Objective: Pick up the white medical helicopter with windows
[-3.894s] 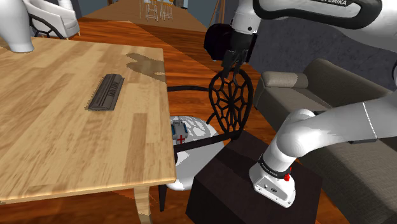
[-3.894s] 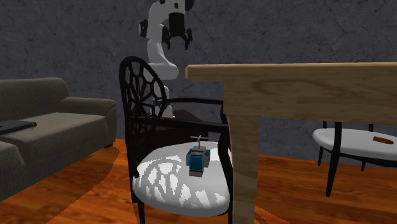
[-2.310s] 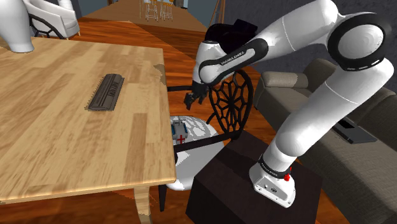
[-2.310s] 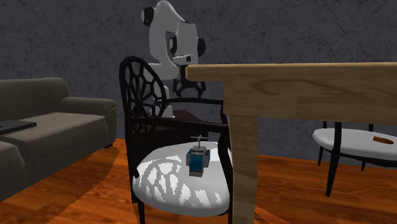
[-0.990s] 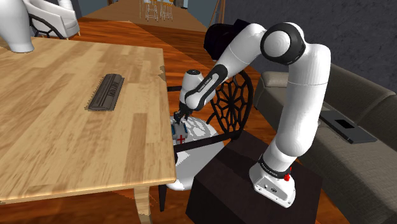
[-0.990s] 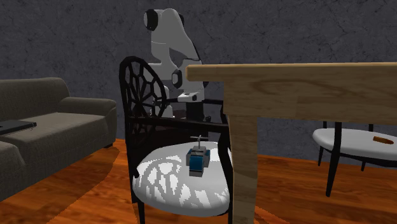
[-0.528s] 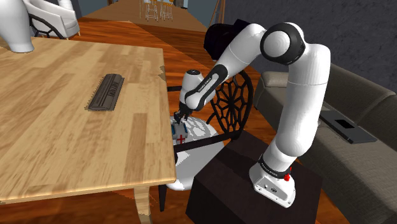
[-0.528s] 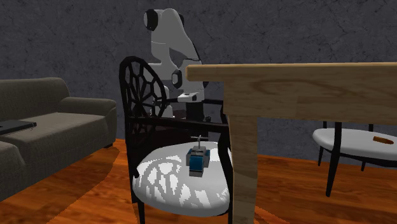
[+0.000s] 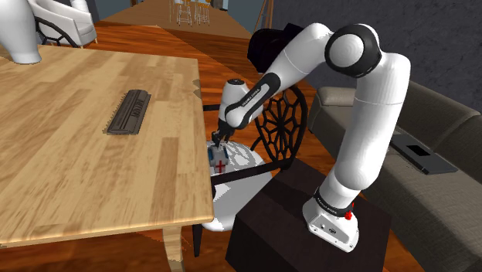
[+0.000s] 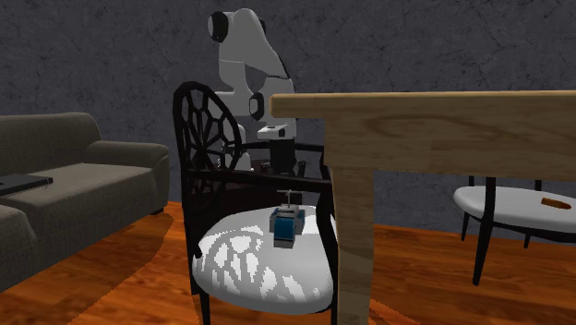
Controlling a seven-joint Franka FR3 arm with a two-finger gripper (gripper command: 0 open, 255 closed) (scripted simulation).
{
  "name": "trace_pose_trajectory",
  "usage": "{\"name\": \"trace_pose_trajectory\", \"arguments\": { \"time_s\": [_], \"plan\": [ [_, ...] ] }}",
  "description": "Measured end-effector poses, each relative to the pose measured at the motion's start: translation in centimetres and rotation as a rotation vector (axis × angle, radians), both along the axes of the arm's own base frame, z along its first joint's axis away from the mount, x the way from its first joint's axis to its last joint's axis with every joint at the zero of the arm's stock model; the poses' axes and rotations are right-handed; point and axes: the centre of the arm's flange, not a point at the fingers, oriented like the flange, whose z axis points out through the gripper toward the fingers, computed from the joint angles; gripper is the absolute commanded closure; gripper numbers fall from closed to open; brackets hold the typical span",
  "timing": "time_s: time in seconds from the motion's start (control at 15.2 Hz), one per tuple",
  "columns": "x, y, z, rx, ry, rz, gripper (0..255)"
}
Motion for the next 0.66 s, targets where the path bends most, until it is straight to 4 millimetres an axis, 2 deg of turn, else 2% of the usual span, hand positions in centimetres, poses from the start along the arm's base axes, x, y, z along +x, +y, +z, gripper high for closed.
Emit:
{"name": "trace_pose_trajectory", "arguments": {
  "time_s": [0.66],
  "plan": [
    [0.1, 0.0, 5.1, 0.0, 0.0, 0.0, 255]
  ]
}}
